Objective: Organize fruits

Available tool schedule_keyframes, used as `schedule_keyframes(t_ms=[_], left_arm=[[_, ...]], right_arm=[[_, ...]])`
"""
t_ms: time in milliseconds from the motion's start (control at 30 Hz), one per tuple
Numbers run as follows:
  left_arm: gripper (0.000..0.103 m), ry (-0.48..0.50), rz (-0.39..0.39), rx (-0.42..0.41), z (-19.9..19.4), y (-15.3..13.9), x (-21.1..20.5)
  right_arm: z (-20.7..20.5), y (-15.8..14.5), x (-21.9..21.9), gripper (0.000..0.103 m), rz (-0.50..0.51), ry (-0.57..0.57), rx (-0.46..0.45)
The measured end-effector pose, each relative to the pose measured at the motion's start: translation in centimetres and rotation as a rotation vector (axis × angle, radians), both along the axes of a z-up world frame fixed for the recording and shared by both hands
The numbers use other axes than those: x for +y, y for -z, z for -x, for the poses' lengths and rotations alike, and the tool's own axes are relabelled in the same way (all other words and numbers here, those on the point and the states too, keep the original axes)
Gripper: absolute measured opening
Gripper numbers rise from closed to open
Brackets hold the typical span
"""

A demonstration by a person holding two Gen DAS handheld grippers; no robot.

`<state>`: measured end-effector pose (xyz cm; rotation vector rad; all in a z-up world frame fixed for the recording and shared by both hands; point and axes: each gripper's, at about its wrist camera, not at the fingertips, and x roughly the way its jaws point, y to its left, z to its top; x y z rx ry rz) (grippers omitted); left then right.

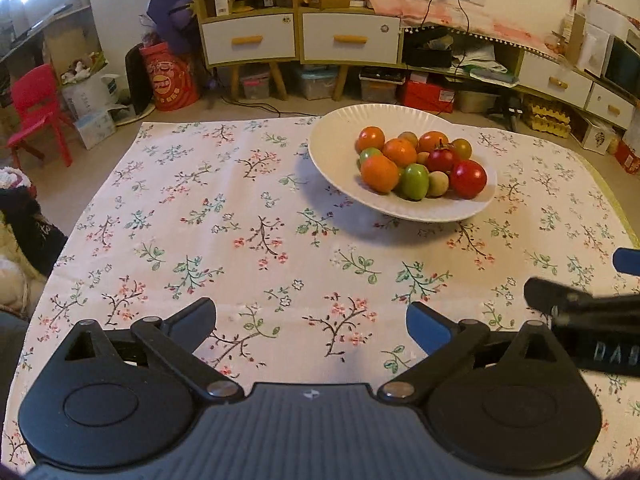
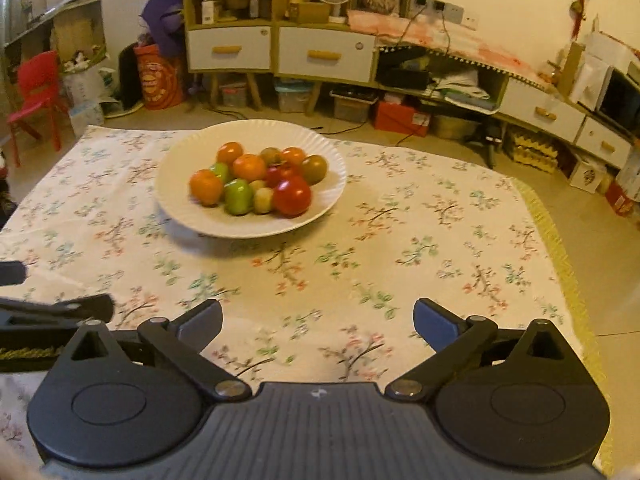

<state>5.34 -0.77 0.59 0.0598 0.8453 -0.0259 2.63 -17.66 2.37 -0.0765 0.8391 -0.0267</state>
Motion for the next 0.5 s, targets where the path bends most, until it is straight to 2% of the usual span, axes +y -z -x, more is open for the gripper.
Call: schedule_keyframes(t_ms=[267,500], left_arm=[[0.100,-0.020,-0.021,-0.038,-0.03,-0.22,-0.14],[0.100,-0.019,-0.021,-0.030,-0.17,0.07,-0.13]], right_arm=[[-0.21,-0.35,0.80,0.102,0.011,-0.021,-0.046],[-0.28,0.19,0.64,0.102,0.023,-0.021,-0.026]])
